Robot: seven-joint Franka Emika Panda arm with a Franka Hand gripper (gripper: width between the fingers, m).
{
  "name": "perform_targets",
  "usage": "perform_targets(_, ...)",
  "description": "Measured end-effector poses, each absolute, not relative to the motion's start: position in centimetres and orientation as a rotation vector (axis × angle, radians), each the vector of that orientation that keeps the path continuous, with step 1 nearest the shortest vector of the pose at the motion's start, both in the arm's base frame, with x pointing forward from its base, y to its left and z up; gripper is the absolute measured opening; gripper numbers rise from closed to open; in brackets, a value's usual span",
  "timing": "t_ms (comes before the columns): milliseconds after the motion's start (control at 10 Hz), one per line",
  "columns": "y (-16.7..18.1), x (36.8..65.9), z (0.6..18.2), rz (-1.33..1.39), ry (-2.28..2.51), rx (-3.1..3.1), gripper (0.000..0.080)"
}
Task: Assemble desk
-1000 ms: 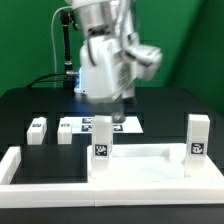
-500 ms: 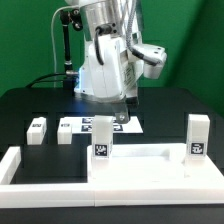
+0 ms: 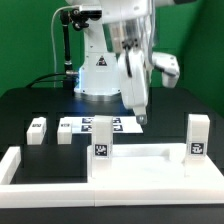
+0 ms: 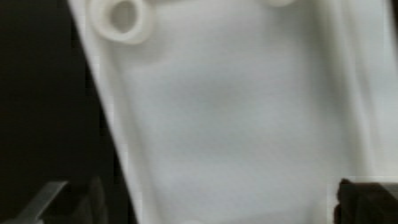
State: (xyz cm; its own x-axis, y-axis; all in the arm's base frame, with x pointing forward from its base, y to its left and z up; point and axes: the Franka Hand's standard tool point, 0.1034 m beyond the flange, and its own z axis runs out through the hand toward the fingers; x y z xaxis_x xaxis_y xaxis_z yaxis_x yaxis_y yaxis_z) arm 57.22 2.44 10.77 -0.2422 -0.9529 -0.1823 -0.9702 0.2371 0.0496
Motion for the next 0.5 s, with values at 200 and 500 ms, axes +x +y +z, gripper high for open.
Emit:
perform_targets(200, 2.37, 57.28, 10.26, 0.233, 2.388, -1.865, 0.0648)
perform_targets(500, 2.34, 57.25, 10.13, 0.232, 2.389, -1.866, 0.0648)
